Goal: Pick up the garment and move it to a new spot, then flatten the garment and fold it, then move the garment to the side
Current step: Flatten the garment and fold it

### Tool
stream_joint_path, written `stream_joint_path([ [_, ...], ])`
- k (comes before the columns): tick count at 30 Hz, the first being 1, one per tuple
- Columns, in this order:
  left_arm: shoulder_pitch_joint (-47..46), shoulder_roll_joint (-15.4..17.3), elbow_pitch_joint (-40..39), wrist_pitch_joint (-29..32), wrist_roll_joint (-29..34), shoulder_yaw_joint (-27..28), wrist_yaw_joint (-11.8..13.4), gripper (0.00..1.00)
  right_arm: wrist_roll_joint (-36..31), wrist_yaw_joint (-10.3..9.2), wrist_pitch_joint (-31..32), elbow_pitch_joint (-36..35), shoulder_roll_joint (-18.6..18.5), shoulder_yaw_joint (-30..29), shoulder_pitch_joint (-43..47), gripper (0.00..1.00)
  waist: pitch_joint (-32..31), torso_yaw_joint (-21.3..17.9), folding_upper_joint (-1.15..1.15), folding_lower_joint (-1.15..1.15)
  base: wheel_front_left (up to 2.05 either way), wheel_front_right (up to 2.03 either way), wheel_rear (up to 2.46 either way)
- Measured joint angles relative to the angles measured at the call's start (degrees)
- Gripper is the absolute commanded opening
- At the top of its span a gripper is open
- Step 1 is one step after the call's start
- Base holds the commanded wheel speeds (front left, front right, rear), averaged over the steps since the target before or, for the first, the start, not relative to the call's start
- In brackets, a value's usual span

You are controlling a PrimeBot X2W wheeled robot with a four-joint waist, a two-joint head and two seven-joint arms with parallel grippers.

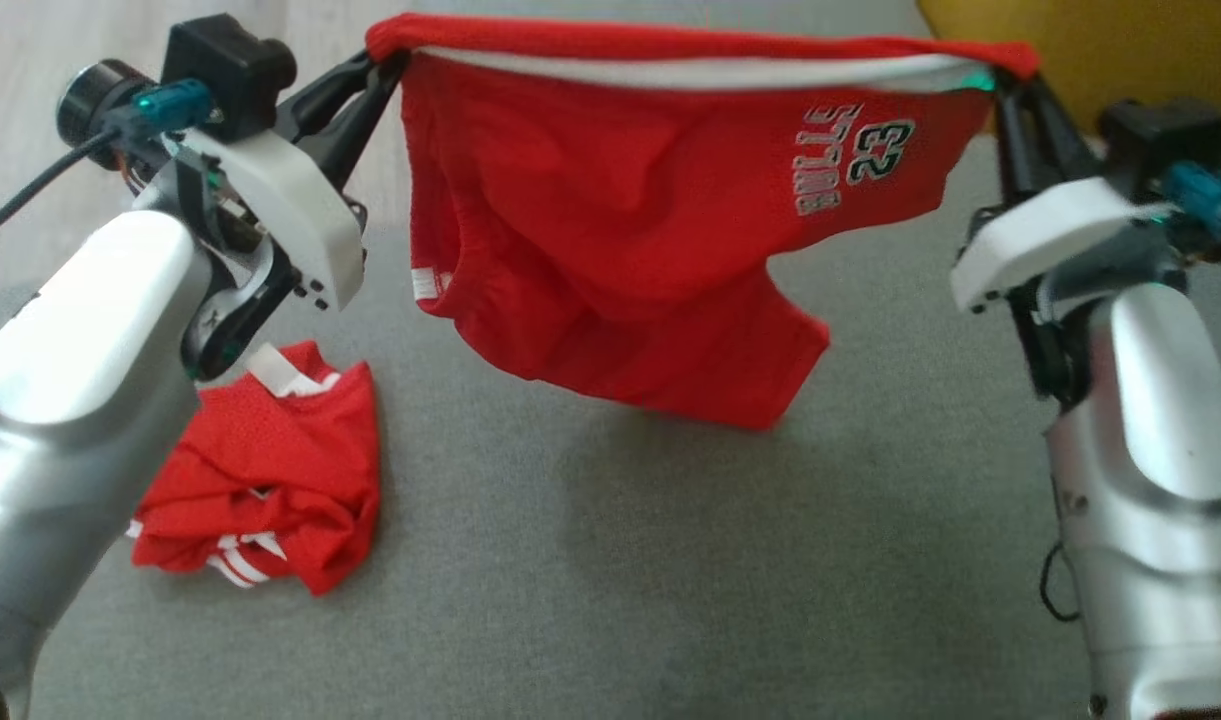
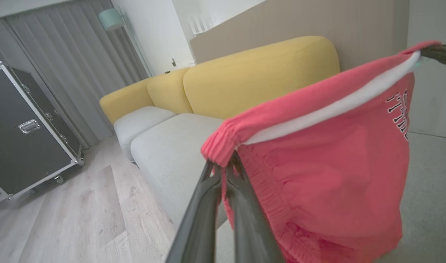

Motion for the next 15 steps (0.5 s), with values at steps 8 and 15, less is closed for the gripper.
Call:
stream_joint_path([
  [8, -3.4, -0.7, 4.2, -2.1, -0.4, 1.4, 0.2, 0.00, 3.2, 0.00, -2.8, 10.2, -2.9, 2.3, -13.5, 0.00, 6.9, -0.6, 0.00, 0.01, 0.00, 0.00, 0.00],
  [15, -15.8, -4.7, 14.1, -10.5, 1.8, 5.0, 1.0, 0.00, 4.1, 0.00, -11.9, 22.7, -3.0, 3.0, -33.6, 0.00, 16.7, -1.1, 0.00, 0.02, 0.00, 0.00, 0.00],
])
